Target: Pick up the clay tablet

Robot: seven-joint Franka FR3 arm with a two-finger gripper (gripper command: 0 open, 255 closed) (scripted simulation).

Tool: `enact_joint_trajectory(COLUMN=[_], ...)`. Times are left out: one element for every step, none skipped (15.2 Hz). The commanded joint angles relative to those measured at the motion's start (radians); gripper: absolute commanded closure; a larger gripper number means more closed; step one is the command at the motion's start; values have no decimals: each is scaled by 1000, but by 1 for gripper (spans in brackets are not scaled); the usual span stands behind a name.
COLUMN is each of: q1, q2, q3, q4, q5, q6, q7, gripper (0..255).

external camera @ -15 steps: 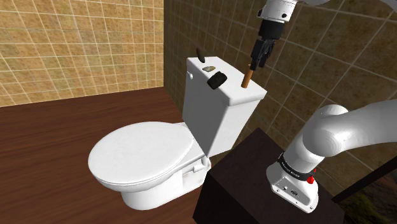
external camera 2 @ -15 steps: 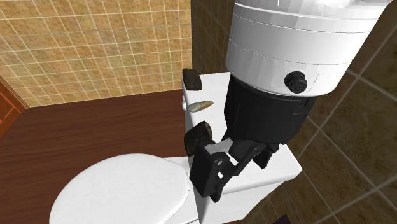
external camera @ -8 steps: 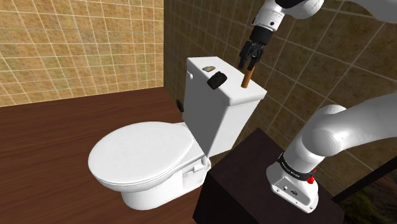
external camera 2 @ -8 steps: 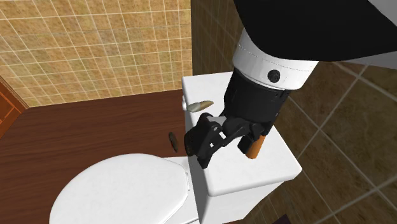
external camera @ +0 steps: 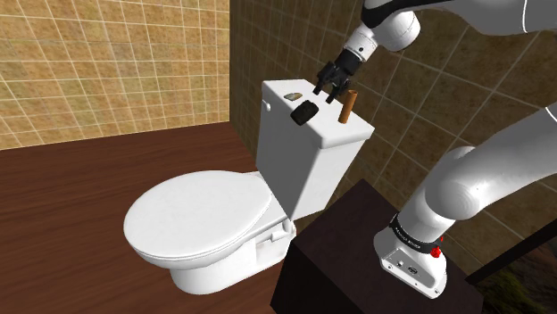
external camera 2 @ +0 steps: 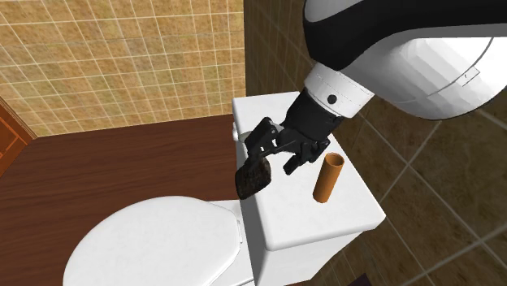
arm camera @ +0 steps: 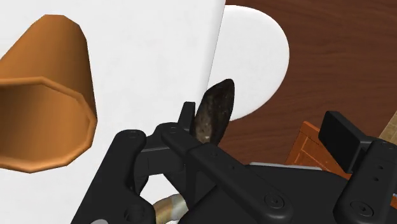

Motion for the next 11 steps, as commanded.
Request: enact_joint_trajectory(q1=[12, 13, 14, 15, 16, 17, 19, 20, 22, 22, 22], q2=[72, 83, 87, 92, 98, 103, 109, 114, 124, 124, 124], q3=[-48, -54, -55, -56, -57, -58, -59, -61, -63, -63, -63], q4=[19, 23, 14, 6, -2, -10, -18, -25, -37, -37, -37], q5=[92, 107, 112, 116, 121, 126, 132, 138, 147, 147, 147], q6=[43, 48, 58, 69, 79, 89, 100, 110, 126, 126, 126], q7=[-58, -67, -75, -84, -93, -102, -111, -120, -135, -135, -135], gripper=[0, 0, 0, 0, 0, 0, 0, 0, 0, 0, 0])
